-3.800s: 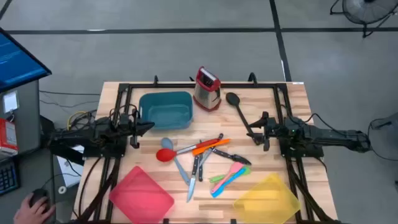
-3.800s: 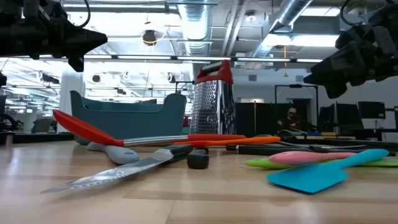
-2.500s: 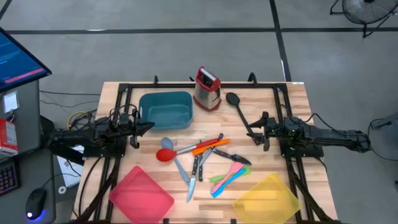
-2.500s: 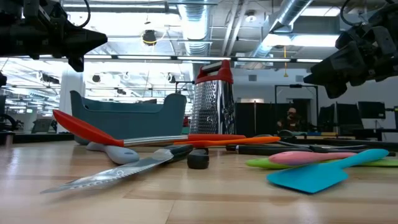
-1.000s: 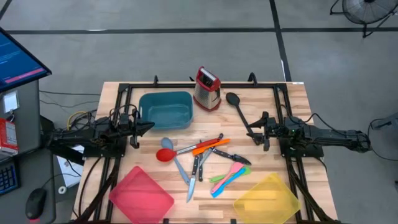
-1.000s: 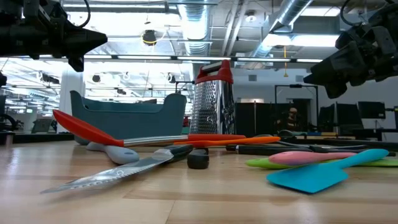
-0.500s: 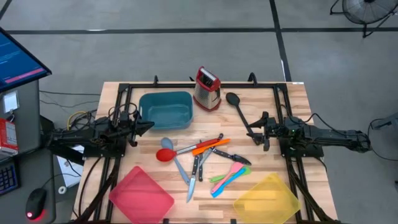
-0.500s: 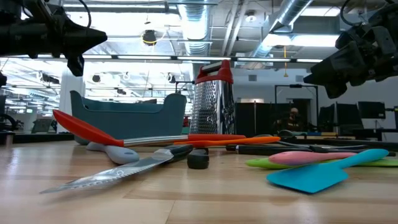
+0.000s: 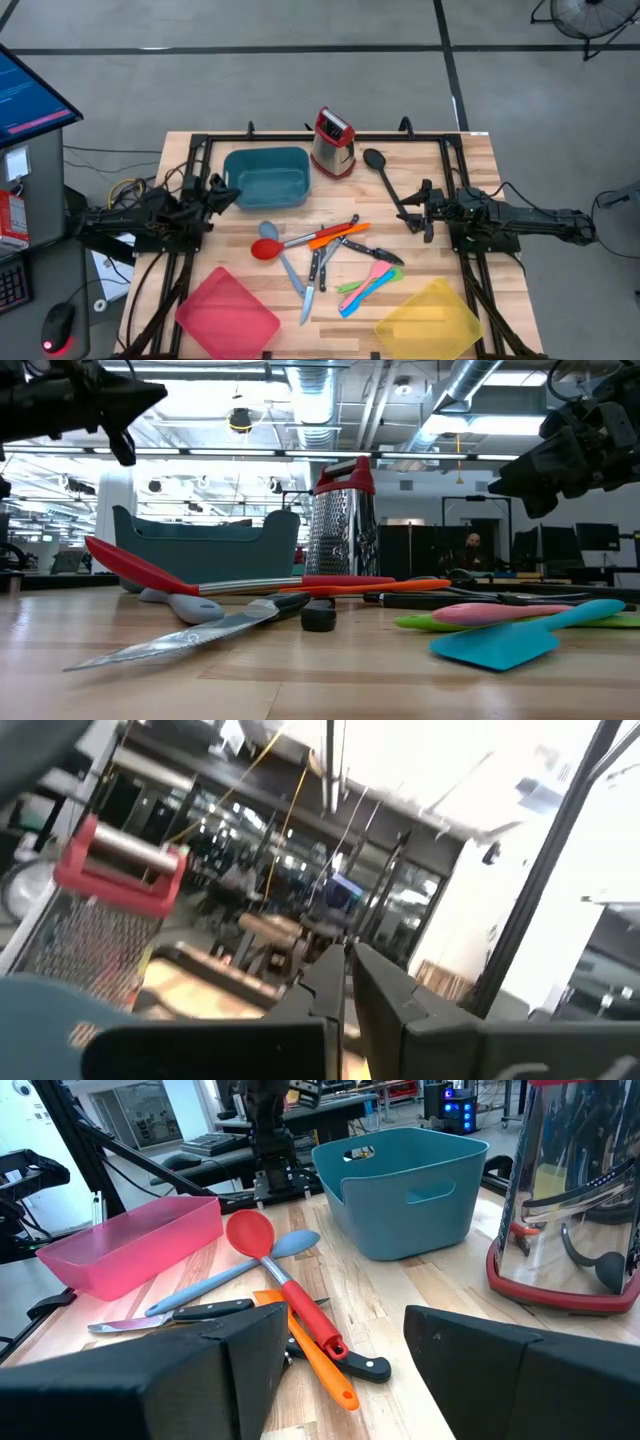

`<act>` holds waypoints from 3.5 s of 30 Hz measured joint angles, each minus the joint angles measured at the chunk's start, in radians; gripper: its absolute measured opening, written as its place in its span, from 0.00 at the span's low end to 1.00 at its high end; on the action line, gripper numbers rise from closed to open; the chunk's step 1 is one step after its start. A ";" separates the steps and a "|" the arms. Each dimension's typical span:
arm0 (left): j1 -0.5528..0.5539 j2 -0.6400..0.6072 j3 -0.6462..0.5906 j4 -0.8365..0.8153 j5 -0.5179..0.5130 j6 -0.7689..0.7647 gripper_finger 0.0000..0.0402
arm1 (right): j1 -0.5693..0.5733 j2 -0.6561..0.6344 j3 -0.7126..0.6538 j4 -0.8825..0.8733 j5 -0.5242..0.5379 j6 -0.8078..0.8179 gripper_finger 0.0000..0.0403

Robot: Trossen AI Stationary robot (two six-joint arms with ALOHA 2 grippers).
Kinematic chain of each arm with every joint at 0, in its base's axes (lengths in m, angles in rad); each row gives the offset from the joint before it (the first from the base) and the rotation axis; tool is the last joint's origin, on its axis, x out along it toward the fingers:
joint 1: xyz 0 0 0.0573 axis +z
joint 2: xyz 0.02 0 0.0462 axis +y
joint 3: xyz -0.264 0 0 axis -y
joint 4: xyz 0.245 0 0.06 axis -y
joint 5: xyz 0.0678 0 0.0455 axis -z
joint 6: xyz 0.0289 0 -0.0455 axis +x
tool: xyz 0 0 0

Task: Pick & Place Kitchen Items
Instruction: Put the red serving spoon into the blue bin

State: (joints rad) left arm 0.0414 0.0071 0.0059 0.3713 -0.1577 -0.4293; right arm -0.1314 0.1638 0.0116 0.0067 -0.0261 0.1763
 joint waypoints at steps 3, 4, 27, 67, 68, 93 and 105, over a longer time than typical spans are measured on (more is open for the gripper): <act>0.000 0.000 0.000 0.070 0.000 -0.007 0.02 | 0.000 0.000 0.000 0.000 0.000 0.000 0.53; 0.000 0.000 0.000 0.096 0.000 -0.020 0.02 | 0.000 0.000 0.000 0.000 0.000 0.000 0.53; 0.000 0.651 0.527 0.168 0.300 -0.127 0.34 | 0.000 0.000 0.000 0.000 0.000 0.000 0.53; -0.237 1.539 0.730 -0.273 -0.087 0.309 0.50 | 0.000 0.000 0.000 0.000 0.000 0.000 0.53; -0.237 1.552 0.730 -0.265 -0.095 0.309 0.50 | 0.000 0.000 0.000 0.000 0.000 0.000 0.53; -0.141 1.722 0.729 -0.150 -0.068 0.282 0.50 | 0.000 0.000 0.000 0.000 0.000 0.000 0.53; -0.138 1.731 0.717 -0.120 -0.109 0.283 0.50 | 0.000 0.000 0.000 0.000 0.000 0.000 0.53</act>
State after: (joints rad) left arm -0.0967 1.7382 0.7227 0.2511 -0.2668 -0.1465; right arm -0.1314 0.1638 0.0120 0.0070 -0.0258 0.1764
